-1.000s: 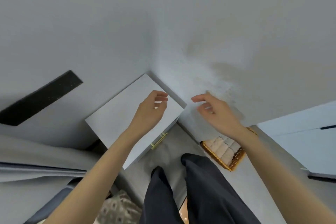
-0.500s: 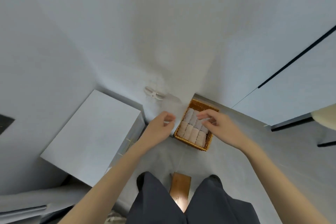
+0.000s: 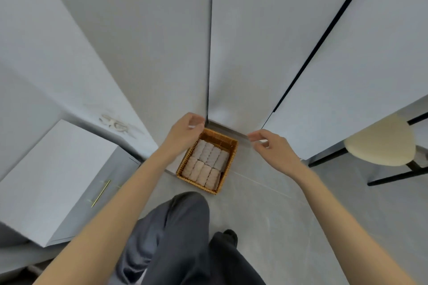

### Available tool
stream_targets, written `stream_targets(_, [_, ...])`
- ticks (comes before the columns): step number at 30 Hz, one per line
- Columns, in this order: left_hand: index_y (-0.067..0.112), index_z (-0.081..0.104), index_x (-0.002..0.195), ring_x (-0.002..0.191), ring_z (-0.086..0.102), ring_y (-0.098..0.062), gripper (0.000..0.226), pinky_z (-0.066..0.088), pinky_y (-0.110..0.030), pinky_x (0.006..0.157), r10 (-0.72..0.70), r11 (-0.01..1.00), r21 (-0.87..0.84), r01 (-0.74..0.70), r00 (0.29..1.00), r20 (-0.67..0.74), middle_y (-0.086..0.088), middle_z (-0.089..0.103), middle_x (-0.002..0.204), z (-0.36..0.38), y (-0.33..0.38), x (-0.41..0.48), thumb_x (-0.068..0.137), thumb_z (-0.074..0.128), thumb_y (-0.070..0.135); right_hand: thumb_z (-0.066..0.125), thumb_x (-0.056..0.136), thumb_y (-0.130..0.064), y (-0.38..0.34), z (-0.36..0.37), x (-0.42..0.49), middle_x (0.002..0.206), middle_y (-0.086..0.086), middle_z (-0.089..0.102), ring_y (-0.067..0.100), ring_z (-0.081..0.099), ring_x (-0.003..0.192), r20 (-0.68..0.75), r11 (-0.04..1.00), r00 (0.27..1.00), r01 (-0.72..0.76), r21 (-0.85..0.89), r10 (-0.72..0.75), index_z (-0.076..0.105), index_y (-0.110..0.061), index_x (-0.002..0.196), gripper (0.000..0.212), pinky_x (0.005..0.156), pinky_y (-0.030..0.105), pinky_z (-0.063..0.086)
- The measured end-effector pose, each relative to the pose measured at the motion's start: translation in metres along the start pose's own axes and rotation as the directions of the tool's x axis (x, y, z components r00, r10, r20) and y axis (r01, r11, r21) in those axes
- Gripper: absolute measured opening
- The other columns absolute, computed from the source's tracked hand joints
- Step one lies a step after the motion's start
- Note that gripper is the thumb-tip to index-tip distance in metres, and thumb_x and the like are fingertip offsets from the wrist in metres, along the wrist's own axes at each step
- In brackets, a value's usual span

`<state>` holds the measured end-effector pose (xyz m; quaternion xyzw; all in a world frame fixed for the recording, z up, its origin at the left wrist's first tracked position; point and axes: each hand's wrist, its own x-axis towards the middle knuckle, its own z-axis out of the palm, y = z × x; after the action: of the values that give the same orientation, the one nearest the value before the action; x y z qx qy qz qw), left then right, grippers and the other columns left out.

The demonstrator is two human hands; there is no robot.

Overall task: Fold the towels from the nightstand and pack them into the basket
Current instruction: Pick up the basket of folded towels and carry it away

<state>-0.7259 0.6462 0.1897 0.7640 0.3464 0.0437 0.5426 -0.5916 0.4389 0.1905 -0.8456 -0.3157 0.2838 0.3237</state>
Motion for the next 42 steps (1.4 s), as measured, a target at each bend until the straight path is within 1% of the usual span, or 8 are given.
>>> stream_targets(10, [0.021, 0.056, 0.111, 0.114, 0.054, -0.017, 0.016, 0.042, -0.04, 0.104, -0.118, 0.986, -0.127, 0.106, 0.989, -0.09, 0.0, 0.059, 0.121, 0.041, 0.016, 0.051, 0.096, 0.049, 0.02, 0.048, 0.096, -0.013, 0.037, -0.025, 0.074, 0.113, -0.01, 0.058, -0.001, 0.05, 0.086, 0.082, 1.0, 0.997, -0.002, -0.007, 0.002, 0.058, -0.018, 0.121, 0.028, 0.066, -0.002, 0.037])
stream_targets(19, [0.015, 0.055, 0.114, 0.116, 0.054, -0.02, 0.019, 0.041, -0.041, 0.105, -0.356, 0.914, -0.293, 0.279, 0.9, -0.253, -0.004, 0.059, 0.123, 0.079, -0.047, 0.1, 0.097, 0.046, 0.015, 0.049, 0.096, -0.015, 0.099, -0.016, 0.175, 0.116, -0.011, 0.055, 0.007, 0.052, 0.101, 0.199, 0.998, 0.978, -0.061, -0.028, 0.066, 0.057, -0.021, 0.122, 0.028, 0.075, 0.014, 0.038])
stream_targets(22, [0.013, 0.054, 0.119, 0.115, 0.054, -0.021, 0.023, 0.044, -0.038, 0.101, -0.508, 0.832, -0.376, 0.408, 0.832, -0.221, -0.006, 0.057, 0.126, 0.092, -0.077, 0.122, 0.098, 0.046, 0.016, 0.049, 0.096, -0.018, 0.121, -0.009, 0.226, 0.118, -0.009, 0.055, 0.009, 0.052, 0.106, 0.212, 0.992, 0.97, -0.128, 0.013, 0.122, 0.057, -0.022, 0.121, 0.026, 0.068, 0.01, 0.038])
stream_targets(27, [0.016, 0.057, 0.114, 0.097, 0.056, -0.019, 0.021, 0.046, -0.024, 0.074, -0.683, 0.689, -0.526, 0.498, 0.689, -0.243, -0.008, 0.06, 0.121, 0.118, -0.133, 0.131, 0.097, 0.046, 0.013, 0.044, 0.097, -0.021, 0.147, 0.026, 0.291, 0.103, -0.012, 0.054, 0.005, 0.05, 0.09, 0.29, 0.991, 0.948, -0.115, -0.07, 0.131, 0.056, -0.027, 0.106, 0.016, 0.057, -0.001, 0.037])
stream_targets(30, [0.024, 0.059, 0.107, 0.092, 0.057, -0.015, 0.02, 0.043, -0.027, 0.079, -0.755, 0.622, -0.605, 0.497, 0.585, -0.297, -0.003, 0.062, 0.115, 0.137, -0.166, 0.128, 0.097, 0.044, 0.015, 0.039, 0.096, -0.017, 0.163, 0.057, 0.325, 0.109, -0.007, 0.056, 0.01, 0.051, 0.097, 0.359, 0.984, 0.924, -0.083, -0.155, 0.134, 0.058, -0.022, 0.11, 0.024, 0.061, 0.002, 0.036])
stream_targets(33, [0.021, 0.05, 0.131, 0.105, 0.056, -0.019, 0.034, 0.044, -0.033, 0.089, -0.836, 0.523, -0.663, 0.536, 0.472, -0.279, -0.004, 0.057, 0.127, 0.161, -0.191, 0.128, 0.098, 0.045, 0.021, 0.039, 0.098, -0.014, 0.181, 0.081, 0.346, 0.128, -0.004, 0.054, 0.01, 0.048, 0.11, 0.432, 0.977, 0.891, -0.054, -0.204, 0.139, 0.054, -0.019, 0.128, 0.034, 0.091, 0.018, 0.037])
stream_targets(35, [0.021, 0.045, 0.138, 0.114, 0.054, -0.024, 0.039, 0.043, -0.038, 0.098, -0.859, 0.49, -0.696, 0.526, 0.426, -0.284, -0.006, 0.055, 0.132, 0.182, -0.207, 0.131, 0.099, 0.044, 0.022, 0.039, 0.098, -0.011, 0.196, 0.096, 0.359, 0.134, -0.002, 0.052, 0.012, 0.048, 0.119, 0.458, 0.975, 0.88, -0.026, -0.222, 0.128, 0.05, -0.017, 0.133, 0.037, 0.099, 0.023, 0.036])
stream_targets(42, [0.021, 0.036, 0.145, 0.125, 0.045, -0.026, 0.046, 0.036, -0.042, 0.108, -0.923, 0.375, -0.809, 0.453, 0.26, -0.283, -0.009, 0.048, 0.139, 0.263, -0.265, 0.161, 0.099, 0.043, 0.017, 0.041, 0.097, -0.009, 0.271, 0.143, 0.41, 0.137, -0.001, 0.051, 0.013, 0.049, 0.116, 0.546, 0.953, 0.834, 0.098, -0.286, 0.078, 0.046, -0.021, 0.137, 0.043, 0.091, 0.023, 0.036])
